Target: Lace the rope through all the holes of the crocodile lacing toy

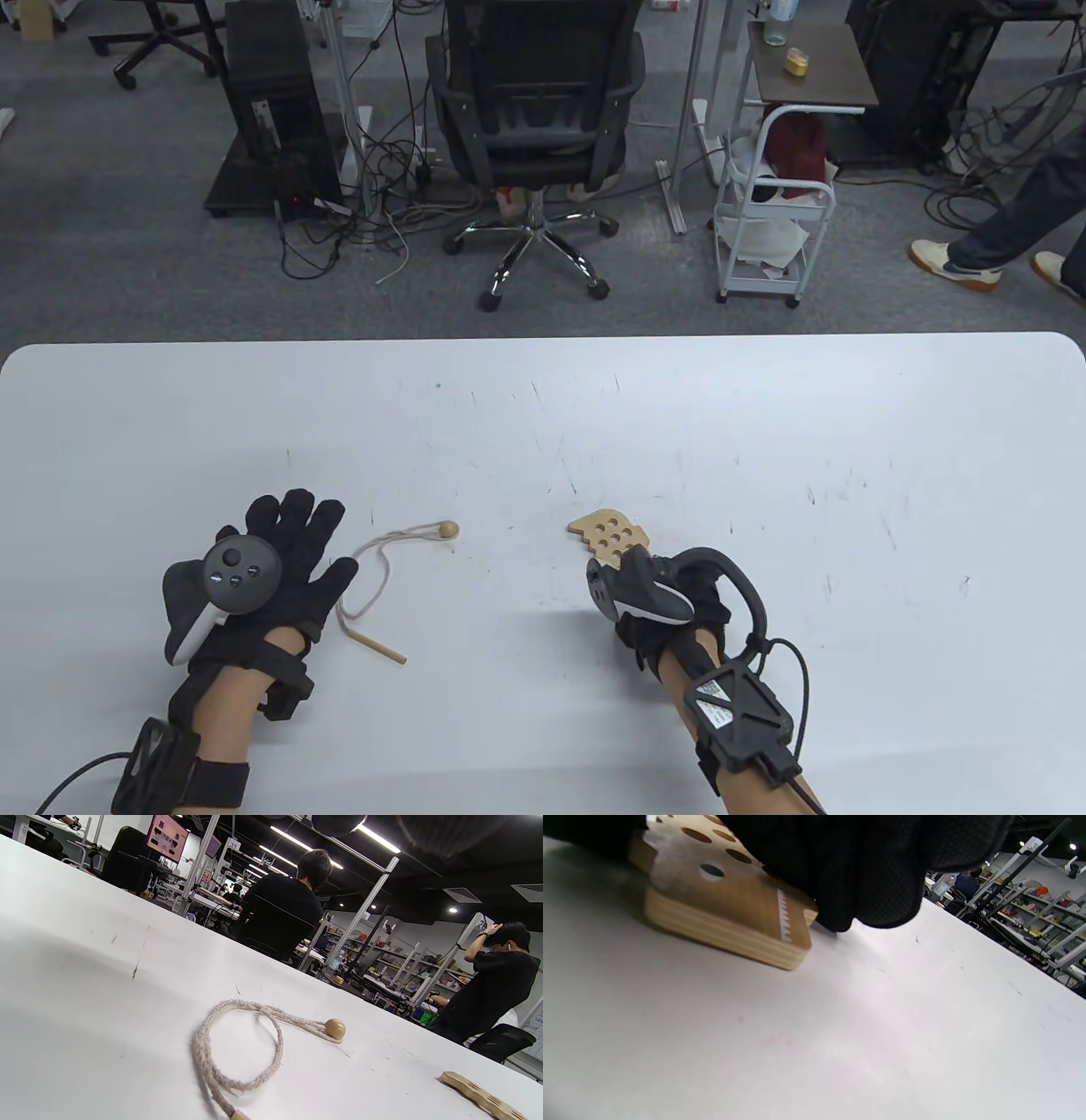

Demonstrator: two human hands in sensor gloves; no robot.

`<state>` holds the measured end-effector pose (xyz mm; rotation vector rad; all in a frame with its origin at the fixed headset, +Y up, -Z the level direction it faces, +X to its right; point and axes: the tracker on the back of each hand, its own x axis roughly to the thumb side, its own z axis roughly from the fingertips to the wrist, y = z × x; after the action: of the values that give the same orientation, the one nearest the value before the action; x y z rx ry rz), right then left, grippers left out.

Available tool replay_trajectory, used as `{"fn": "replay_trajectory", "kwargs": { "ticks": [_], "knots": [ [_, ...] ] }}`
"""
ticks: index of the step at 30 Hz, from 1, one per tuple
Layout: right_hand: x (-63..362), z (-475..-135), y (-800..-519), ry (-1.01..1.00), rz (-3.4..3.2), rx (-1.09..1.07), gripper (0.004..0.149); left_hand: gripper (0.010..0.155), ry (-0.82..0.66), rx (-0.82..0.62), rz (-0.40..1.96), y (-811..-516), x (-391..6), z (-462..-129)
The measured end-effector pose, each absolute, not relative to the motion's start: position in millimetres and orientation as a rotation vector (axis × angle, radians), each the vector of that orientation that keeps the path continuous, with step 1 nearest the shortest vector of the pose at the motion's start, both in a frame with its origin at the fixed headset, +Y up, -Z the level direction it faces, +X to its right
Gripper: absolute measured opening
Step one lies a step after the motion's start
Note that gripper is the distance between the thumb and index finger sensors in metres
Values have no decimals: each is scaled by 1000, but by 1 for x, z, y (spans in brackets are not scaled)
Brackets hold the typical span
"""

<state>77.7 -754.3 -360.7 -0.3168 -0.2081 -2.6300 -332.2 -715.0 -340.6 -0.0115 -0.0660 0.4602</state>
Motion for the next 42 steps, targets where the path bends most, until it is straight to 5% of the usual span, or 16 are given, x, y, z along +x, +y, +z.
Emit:
{"fn": "replay_trajectory", "kwargs": {
  "ticks": [13, 26, 42],
  "knots": [
    [75, -360, -761, -38, -2612, -350, 76, 73, -68, -5, 469, -715, -332, -340],
    [105, -364, -757, -135, -2793, -255, 62, 73, -63, -10, 468, -715, -332, -341],
    [116, -338, -697, 440, -3122, -379, 51, 73, -60, -7, 468, -714, -333, -341]
  ]
}}
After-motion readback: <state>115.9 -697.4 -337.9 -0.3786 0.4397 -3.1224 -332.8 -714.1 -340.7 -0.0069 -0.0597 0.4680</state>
